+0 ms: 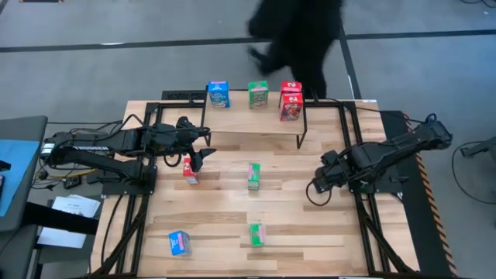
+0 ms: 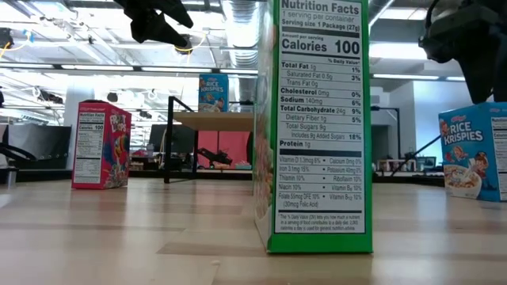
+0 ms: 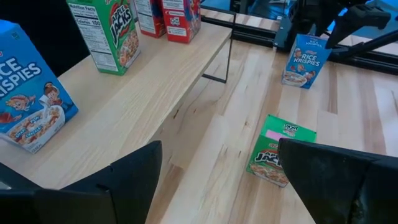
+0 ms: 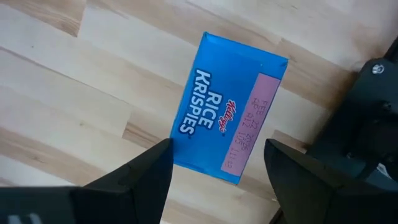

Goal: Stack cereal on shelf
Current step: Put the top blue cereal box on the shelf aligned with the other blue cereal box

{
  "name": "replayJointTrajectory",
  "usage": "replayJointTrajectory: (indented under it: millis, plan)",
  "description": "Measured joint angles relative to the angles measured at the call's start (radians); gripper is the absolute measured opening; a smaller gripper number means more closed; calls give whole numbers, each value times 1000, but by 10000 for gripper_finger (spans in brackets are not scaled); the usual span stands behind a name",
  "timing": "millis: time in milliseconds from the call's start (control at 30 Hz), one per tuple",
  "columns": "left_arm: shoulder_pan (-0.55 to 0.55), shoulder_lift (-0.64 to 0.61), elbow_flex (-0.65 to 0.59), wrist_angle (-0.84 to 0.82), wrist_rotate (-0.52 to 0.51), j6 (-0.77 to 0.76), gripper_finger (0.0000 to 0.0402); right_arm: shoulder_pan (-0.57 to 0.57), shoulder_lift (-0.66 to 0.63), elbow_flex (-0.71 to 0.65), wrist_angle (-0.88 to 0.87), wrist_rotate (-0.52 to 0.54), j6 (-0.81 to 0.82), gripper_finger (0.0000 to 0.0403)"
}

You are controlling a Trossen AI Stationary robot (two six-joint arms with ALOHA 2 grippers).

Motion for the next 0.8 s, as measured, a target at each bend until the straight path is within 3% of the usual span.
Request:
replayJointTrajectory:
  millis: [367, 800]
  plan:
    - [0, 0, 0, -1, -15, 1, 311, -27, -7, 0, 2, 0, -90, 276]
    - [0, 0, 0, -12, -14, 1, 311, -26, -7, 0, -8, 0, -50, 276]
